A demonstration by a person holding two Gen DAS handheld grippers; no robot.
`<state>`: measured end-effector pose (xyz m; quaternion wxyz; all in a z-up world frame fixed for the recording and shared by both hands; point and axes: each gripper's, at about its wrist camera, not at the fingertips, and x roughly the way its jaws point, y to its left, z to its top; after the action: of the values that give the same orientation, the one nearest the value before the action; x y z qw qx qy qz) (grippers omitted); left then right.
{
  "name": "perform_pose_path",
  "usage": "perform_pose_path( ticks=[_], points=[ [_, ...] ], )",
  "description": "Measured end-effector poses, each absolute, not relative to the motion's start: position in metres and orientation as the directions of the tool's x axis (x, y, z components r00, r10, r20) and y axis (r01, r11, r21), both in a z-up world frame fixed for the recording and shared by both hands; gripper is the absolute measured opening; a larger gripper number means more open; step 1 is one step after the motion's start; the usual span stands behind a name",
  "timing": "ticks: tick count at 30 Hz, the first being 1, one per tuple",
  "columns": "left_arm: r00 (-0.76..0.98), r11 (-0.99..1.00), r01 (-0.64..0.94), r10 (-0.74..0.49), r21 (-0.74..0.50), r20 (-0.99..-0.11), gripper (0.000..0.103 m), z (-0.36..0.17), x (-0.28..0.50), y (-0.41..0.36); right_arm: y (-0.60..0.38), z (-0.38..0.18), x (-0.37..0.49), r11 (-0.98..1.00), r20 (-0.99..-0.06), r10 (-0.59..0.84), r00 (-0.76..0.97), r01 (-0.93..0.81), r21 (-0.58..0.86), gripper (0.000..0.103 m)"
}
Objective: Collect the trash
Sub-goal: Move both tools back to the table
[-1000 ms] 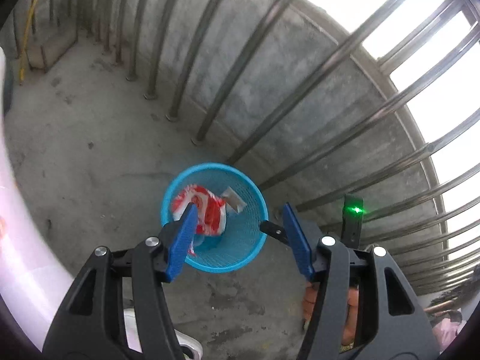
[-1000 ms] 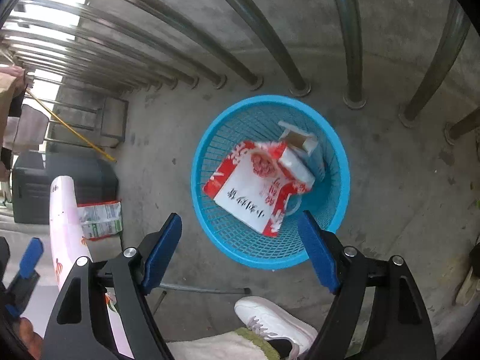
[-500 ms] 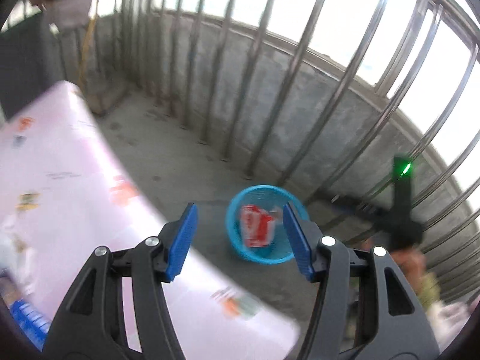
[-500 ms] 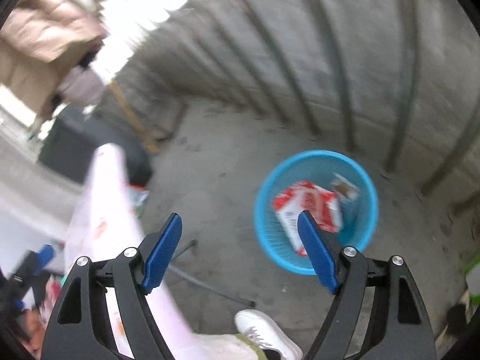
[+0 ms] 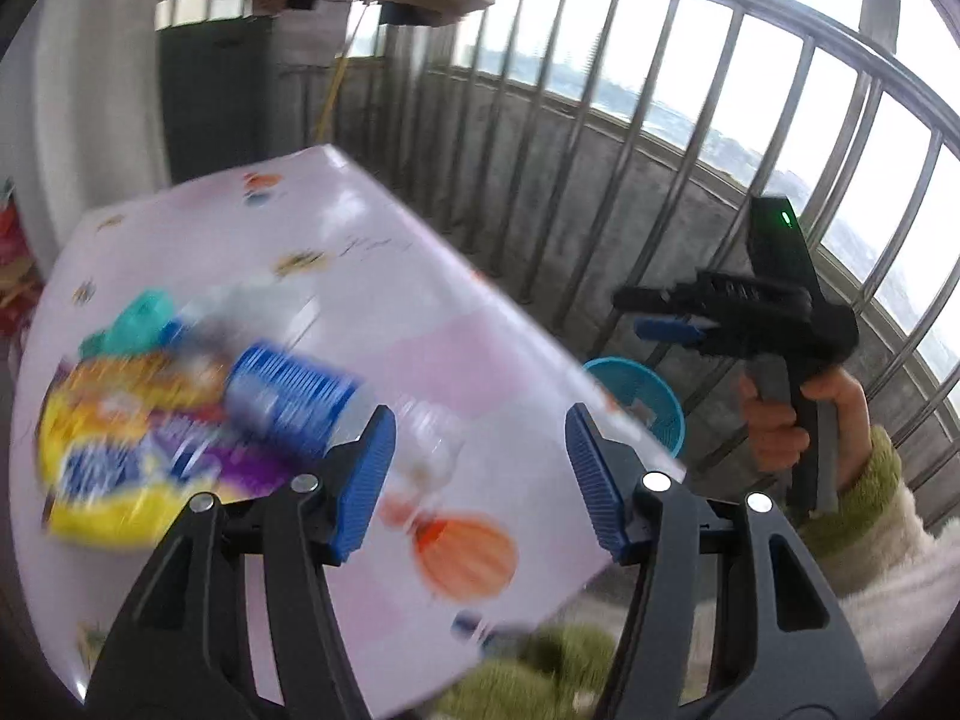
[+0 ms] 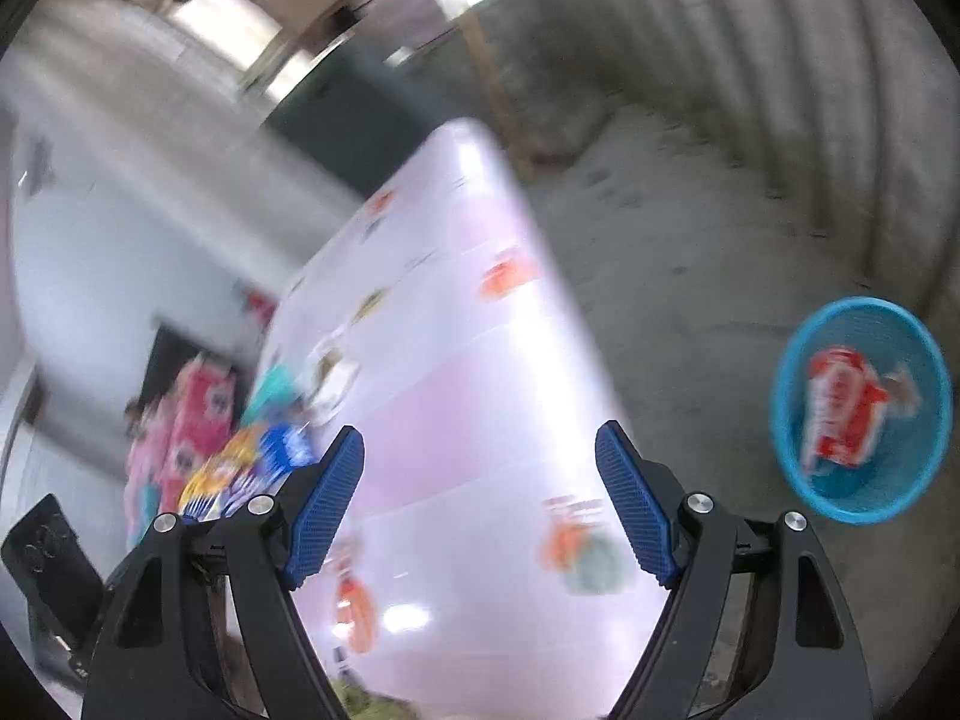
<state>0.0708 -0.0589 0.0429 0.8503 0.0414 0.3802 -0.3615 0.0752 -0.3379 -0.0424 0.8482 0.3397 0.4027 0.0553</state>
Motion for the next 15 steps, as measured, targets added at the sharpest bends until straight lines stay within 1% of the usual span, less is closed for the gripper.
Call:
perform_pose_path(
  ticks=[2,8,15],
  points=[
    [0.455,0.754,0.620,-0.570,-0.216,-0.684,0.055,0.037,0.065,-0.040,-0.309,-0.039,0.091,0.773,-0.640,0.423,0.641,0.113,0.624,0.078],
    [0.514,0.832,0.486,-0.520,-0.269,-0.682,0.055,0.022,0.063,0.019,-0.245,-0.035,0.129,0.797,-0.664,0.498,0.558,0.007,0.604,0.078],
    [0.561,0.863,0.367,-0.503,-0.347,-0.657,0.055,0.002,0.089,0.047,-0.196,-0.056,0.183,0.814,-0.720,0.532,0.445,-0.035,0.580,0.078]
  ],
)
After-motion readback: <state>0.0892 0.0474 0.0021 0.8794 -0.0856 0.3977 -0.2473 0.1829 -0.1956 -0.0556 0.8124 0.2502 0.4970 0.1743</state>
